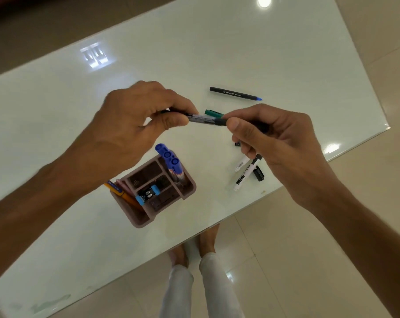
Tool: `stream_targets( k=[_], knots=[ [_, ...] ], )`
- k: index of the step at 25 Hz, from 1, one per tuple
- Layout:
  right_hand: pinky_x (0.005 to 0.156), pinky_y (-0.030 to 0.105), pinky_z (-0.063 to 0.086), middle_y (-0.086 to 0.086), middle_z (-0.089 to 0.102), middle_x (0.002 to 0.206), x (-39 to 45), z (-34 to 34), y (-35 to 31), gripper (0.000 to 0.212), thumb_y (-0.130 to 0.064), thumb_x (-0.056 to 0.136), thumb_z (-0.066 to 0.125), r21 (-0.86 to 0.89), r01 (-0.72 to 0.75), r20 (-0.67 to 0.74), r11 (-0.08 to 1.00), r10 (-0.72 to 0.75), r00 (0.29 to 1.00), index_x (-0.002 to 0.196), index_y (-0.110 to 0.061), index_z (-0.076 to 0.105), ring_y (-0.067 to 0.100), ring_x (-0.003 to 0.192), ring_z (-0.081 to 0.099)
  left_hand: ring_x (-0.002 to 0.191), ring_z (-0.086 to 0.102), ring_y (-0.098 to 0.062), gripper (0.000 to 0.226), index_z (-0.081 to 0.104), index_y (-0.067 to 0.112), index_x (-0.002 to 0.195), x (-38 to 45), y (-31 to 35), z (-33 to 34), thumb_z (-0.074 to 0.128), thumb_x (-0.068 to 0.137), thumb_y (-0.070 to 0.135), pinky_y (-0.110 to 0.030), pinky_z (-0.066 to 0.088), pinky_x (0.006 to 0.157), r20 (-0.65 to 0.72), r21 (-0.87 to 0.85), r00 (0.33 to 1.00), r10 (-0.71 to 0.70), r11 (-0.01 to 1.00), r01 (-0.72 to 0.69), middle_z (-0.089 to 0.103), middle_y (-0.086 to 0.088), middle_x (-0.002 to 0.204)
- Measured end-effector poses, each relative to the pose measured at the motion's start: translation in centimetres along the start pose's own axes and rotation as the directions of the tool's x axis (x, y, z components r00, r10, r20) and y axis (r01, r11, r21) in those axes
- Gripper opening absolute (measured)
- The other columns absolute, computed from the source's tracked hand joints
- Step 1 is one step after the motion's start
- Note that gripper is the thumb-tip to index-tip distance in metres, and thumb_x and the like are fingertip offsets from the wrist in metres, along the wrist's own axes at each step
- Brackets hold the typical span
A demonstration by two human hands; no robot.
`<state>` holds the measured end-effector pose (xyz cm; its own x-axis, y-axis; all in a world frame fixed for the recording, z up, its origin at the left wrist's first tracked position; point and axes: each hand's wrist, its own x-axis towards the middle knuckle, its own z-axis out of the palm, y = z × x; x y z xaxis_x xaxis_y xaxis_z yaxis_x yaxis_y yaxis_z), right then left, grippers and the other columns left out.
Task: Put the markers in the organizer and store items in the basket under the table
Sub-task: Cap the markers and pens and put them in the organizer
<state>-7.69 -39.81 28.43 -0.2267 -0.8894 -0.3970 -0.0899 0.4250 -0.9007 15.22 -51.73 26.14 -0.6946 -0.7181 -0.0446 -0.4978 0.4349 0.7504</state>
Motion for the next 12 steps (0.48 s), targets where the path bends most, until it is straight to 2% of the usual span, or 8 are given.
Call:
stream_targets(
  k=[2,4,8,12],
  knots=[
    [0.059,0.033,0.045,-0.009,0.055,0.065,0.0,0.9,-0.1,0.014,-0.023,0.103,0.070,-0.011,-0.019,0.022,1.000,0.019,1.000,0.091,-0.016,0.072,0.016,0.061,0.047,0.099,0.062,-0.012,0.023,0.076,0.021,0.119,0.1,0.7,1.1,0.063,0.102,0.028,-0.015,0.047,0.088,0.010,-0.014,1.000,0.008,1.000,-0.007,0.072,0.002,0.106],
    [0.059,0.027,0.042,-0.015,0.047,0.060,0.2,1.5,-0.1,0.022,-0.023,0.104,0.068,-0.007,-0.045,0.005,0.999,0.045,0.999,0.083,-0.019,0.063,0.012,0.058,0.040,0.097,0.064,-0.017,0.026,0.077,0.020,0.119,0.0,0.9,1.8,0.061,0.100,0.029,-0.022,0.049,0.087,-0.001,-0.049,1.000,-0.031,0.998,0.031,0.072,0.001,0.103],
    [0.058,0.018,0.044,-0.018,0.044,0.056,0.8,2.2,0.1,0.030,-0.020,0.107,0.064,0.051,-0.082,-0.023,0.995,0.083,0.996,0.078,-0.022,0.057,0.004,0.054,0.041,0.093,0.064,-0.026,0.032,0.078,0.012,0.120,0.0,0.9,3.2,0.057,0.101,0.029,-0.033,0.052,0.084,-0.043,-0.001,0.998,-0.037,0.999,0.037,0.074,-0.008,0.099],
    [0.061,0.022,0.045,-0.017,0.046,0.058,1.1,2.6,0.3,0.026,-0.022,0.107,0.064,0.021,-0.080,-0.030,0.997,0.081,0.996,0.081,-0.020,0.059,0.008,0.057,0.042,0.092,0.064,-0.024,0.034,0.077,0.014,0.121,0.1,0.4,3.2,0.057,0.101,0.033,-0.036,0.054,0.082,-0.036,-0.003,0.998,-0.048,0.999,0.048,0.072,-0.005,0.096]
  ],
)
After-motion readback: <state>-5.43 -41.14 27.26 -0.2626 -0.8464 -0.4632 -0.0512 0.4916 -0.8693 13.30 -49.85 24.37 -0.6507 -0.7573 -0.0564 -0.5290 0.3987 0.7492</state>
